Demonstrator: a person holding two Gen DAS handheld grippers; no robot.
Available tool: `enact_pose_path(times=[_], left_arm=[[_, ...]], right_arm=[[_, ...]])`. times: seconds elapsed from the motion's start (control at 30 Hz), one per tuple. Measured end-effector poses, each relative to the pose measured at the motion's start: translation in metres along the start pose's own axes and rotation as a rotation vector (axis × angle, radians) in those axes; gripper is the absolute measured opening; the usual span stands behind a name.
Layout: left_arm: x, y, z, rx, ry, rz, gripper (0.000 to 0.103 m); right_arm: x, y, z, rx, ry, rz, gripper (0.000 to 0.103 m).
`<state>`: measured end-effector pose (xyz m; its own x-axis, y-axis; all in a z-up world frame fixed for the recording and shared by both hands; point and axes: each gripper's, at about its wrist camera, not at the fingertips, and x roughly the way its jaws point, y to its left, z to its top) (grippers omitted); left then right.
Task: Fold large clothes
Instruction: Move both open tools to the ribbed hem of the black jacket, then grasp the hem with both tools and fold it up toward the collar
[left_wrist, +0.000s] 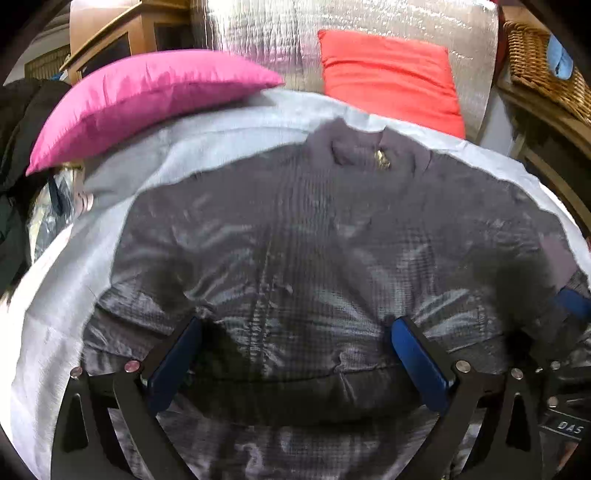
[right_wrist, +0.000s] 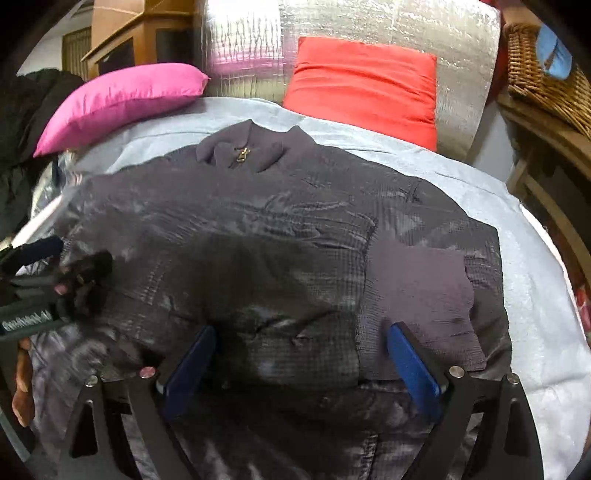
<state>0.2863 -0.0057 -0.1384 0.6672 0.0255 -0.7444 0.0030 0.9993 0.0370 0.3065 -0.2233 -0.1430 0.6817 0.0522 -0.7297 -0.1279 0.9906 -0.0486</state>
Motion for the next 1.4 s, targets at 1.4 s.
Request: enact_pose_path(times=[1.4], left_arm=[[-0.027,0.131,-0.017,-0.334,-0.028,0.068,0.103]], right_arm=[[0.006,0.003,-0.005,0.019,-0.011,0.015,0.100]])
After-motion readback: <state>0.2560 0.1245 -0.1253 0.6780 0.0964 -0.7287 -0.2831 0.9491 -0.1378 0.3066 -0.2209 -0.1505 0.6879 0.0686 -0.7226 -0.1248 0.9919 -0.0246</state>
